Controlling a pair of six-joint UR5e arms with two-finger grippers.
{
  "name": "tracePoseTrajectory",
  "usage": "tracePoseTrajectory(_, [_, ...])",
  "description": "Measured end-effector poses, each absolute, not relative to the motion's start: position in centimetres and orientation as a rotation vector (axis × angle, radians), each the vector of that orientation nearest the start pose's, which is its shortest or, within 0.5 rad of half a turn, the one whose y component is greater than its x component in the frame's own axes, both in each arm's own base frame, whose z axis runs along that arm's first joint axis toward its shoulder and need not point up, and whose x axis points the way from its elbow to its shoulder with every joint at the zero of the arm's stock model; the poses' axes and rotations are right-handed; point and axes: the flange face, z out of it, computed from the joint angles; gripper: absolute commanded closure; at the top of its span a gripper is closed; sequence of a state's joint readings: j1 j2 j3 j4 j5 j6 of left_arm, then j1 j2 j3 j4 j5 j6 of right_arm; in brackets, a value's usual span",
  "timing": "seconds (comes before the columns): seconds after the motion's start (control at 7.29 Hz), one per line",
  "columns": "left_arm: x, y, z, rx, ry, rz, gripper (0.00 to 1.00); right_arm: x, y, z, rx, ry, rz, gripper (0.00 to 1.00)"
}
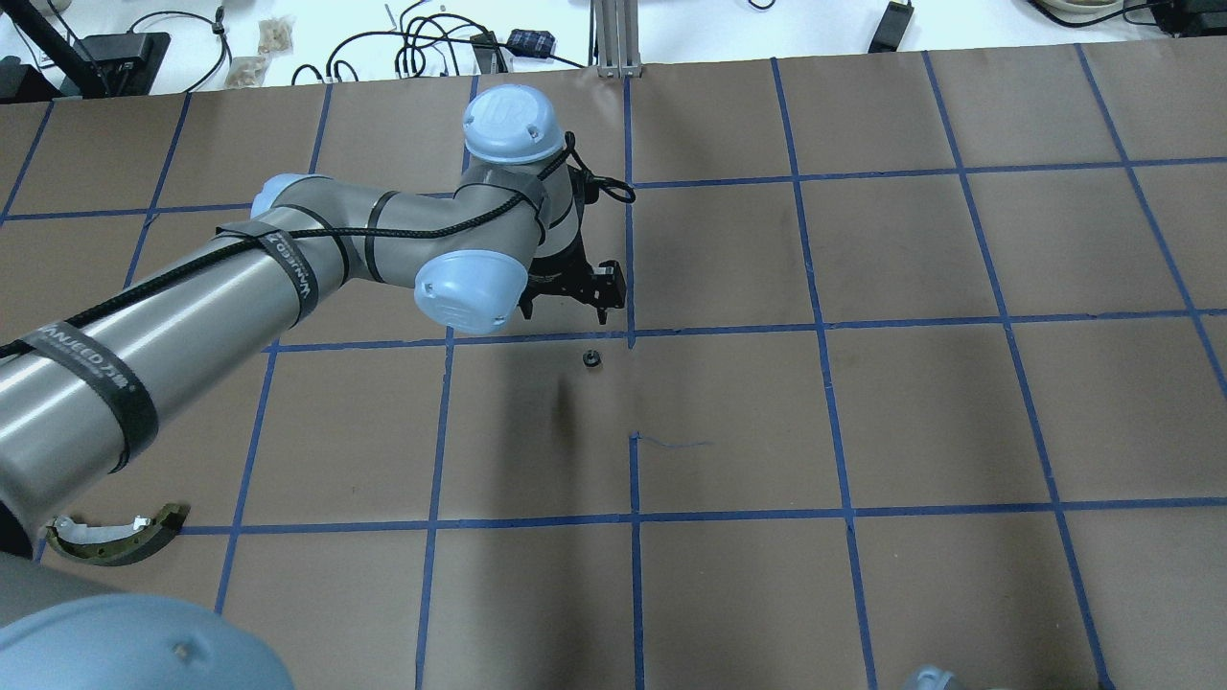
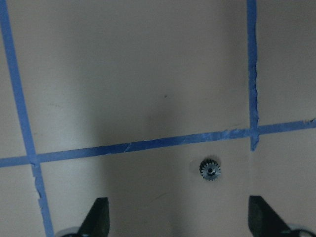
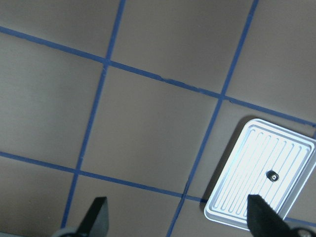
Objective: Place bearing gear from tray to pile
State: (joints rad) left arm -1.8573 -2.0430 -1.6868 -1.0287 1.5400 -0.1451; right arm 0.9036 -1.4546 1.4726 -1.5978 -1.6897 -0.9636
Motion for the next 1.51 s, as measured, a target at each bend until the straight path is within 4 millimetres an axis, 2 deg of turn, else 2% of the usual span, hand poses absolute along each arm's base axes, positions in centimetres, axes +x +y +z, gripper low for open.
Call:
tracePoseTrajectory(0.27, [-31.8,-54.6,19.4,0.257,3.14,0.129,0.0,-35.8,-48.5,40.7,-0.484,3.164,0.136,0.01])
tracePoseTrajectory(0.41, [-32.0,-54.5,18.8,0.263,3.136,0.143,0.08,-41.2,-47.7,36.4,-0.504,3.15,0.113,0.01])
tracePoseTrajectory(0.55, [-32.1,-54.5,18.3,0.268,3.131,0.155,0.1,-45.7,-46.6,32.1,-0.545,3.143,0.077,0.01])
tracePoseTrajectory(0.69, [-32.1,-54.5,18.0,0.273,3.125,0.16,0.16,-48.6,-45.7,28.6,-0.557,3.129,0.058,0.02])
tracePoseTrajectory(0.96, [-32.0,-54.5,17.7,0.278,3.119,0.171,0.2,-51.4,-44.7,23.6,-0.534,3.104,0.062,0.04])
tracePoseTrajectory(1.24, [-32.0,-54.4,17.1,0.272,3.117,0.193,0.2,-52.7,-44.1,20.1,-0.516,3.084,0.076,0.08])
tracePoseTrajectory(1.37, [-32.0,-54.4,16.7,0.268,3.116,0.204,0.31,-52.9,-43.8,19.0,-0.516,3.07,0.09,0.08])
tracePoseTrajectory(1.51, [-32.0,-54.4,16.5,0.268,3.114,0.213,0.61,-53.2,-43.2,18.0,-0.522,3.055,0.103,0.1])
